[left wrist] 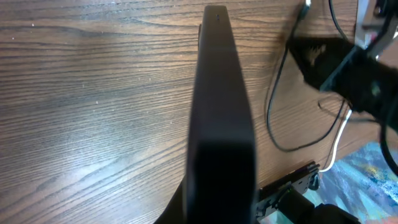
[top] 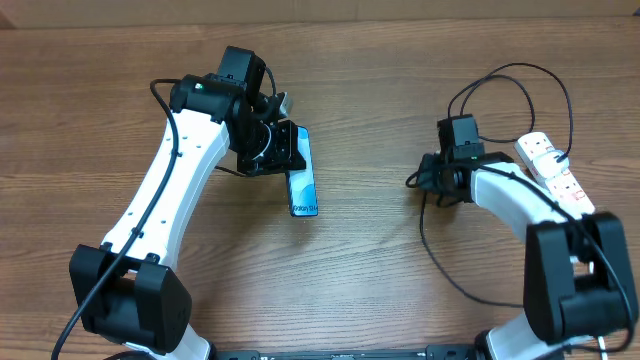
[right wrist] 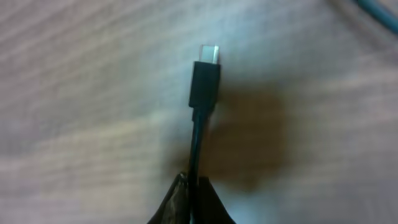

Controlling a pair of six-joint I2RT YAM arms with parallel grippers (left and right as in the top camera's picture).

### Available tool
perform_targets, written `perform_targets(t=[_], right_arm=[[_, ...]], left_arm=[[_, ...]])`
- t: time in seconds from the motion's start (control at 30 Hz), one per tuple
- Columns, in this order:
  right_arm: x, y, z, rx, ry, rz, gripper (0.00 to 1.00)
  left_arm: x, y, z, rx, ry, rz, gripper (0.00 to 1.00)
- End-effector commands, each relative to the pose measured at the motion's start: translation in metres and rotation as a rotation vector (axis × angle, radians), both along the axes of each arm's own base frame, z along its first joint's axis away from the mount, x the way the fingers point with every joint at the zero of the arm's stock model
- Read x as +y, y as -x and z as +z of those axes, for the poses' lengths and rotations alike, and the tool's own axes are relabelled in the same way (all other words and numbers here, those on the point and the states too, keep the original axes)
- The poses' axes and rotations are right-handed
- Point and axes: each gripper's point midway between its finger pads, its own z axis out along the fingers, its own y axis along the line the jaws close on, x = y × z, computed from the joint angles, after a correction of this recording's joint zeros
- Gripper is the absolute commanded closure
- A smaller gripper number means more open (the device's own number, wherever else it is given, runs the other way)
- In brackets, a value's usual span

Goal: Plug charger to phone and switch on socket
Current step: 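Lower the right gripper onto the USB-C plug end of the cable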

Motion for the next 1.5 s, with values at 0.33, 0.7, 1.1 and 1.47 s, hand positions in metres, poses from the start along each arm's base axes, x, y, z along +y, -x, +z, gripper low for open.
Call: perform_targets(t=[0.33, 0.7, 1.1, 1.47], right_arm=[[0.018, 0.025, 0.026, 0.045, 0.026, 0.077, 0.22], [0.022, 0.008, 0.027, -0.03, 0.009, 0.072, 0.0], [0.027, 0.03, -0.022, 0.142, -0.024, 0.076, 0.3], [0.029, 0.035, -0.024, 0.163, -0.037, 0.081, 0.7]], left_arm=[[-0.01, -0.009, 0.01, -0.048, 0.044, -0.001, 0.96], [-0.009, -0.005, 0.009, -0.032, 0.039, 0.0, 0.96], [-0.008, -0.004, 0.009, -0.018, 0.038, 0.012, 0.96], [-0.008, -0.004, 0.009, -0.011, 0.038, 0.022, 0.96]])
